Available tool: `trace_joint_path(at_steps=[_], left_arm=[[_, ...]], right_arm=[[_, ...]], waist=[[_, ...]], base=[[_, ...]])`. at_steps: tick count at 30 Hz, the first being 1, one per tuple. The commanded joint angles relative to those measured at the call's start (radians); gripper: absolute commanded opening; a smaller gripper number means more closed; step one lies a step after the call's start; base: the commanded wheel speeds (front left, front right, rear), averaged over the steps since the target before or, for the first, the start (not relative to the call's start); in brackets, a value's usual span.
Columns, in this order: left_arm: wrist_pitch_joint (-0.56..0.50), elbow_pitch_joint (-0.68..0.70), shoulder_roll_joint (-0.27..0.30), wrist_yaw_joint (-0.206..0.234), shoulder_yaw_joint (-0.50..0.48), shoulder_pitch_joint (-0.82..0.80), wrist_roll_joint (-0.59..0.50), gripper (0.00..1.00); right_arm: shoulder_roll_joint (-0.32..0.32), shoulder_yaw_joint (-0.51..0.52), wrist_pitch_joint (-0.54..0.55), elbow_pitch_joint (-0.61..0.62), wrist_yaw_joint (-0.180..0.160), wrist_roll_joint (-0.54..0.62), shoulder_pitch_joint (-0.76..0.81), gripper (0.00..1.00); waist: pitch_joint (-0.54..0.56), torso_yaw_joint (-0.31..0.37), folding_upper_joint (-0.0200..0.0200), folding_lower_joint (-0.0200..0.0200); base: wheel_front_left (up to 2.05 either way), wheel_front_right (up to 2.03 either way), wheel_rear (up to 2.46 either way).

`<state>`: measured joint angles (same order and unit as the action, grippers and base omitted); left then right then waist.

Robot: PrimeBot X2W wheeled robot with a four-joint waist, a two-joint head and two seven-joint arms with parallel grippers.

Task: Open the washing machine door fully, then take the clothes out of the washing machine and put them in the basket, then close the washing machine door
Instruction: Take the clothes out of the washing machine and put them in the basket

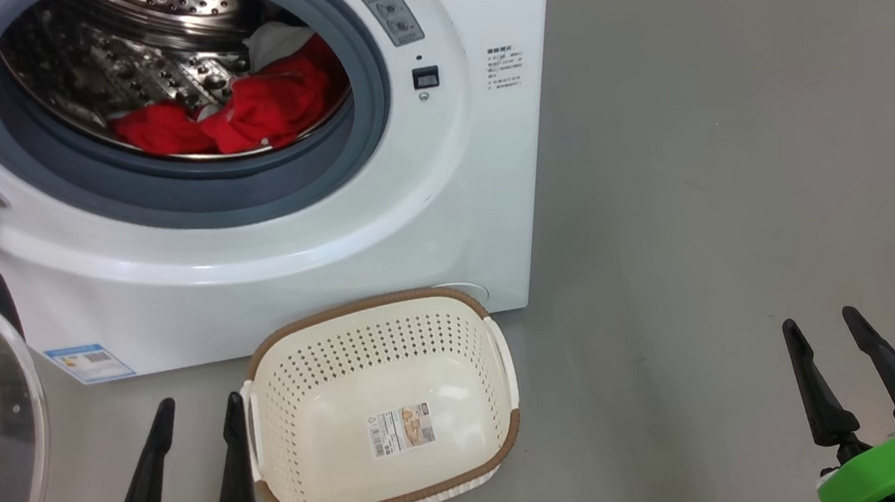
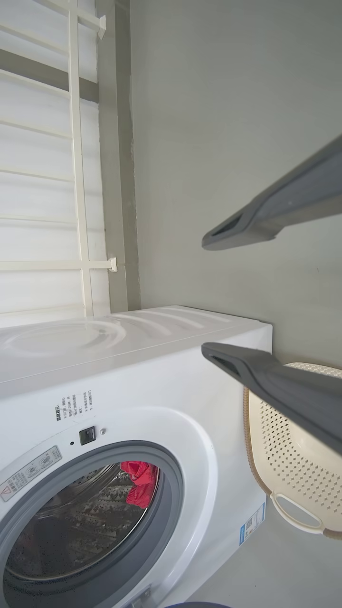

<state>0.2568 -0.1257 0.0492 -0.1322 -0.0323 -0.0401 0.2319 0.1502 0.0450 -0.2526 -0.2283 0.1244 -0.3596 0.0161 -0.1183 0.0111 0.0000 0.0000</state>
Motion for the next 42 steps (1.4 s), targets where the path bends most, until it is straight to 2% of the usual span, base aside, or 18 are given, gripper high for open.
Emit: trace_joint_path(at_steps=[1,20,42], left_arm=[[0.005,0.030,0.014,0.002,-0.031,-0.023,0.008,1.00],[0.005,0.014,0.010,0.002,-0.041,-0.046,-0.005,1.00],[0.005,-0.019,0.005,0.002,-0.028,-0.050,-0.024,1.00]], right_arm=[[0.015,-0.028,-0.009,0.024,0.006,0.003,-0.029,1.00],[0.012,-0.031,-0.009,0.023,0.006,0.004,-0.037,1.00],[0.009,-0.033,-0.009,0.024,0.006,0.004,-0.042,1.00]], waist=[[-0.003,0.000,0.0000,0.0000],[-0.007,0.000,0.0000,0.0000],[-0.021,0.005,0.0000,0.0000]], base=[[0.85,-0.85,0.00],[0.79,-0.79,0.00],[0.02,-0.02,0.00]])
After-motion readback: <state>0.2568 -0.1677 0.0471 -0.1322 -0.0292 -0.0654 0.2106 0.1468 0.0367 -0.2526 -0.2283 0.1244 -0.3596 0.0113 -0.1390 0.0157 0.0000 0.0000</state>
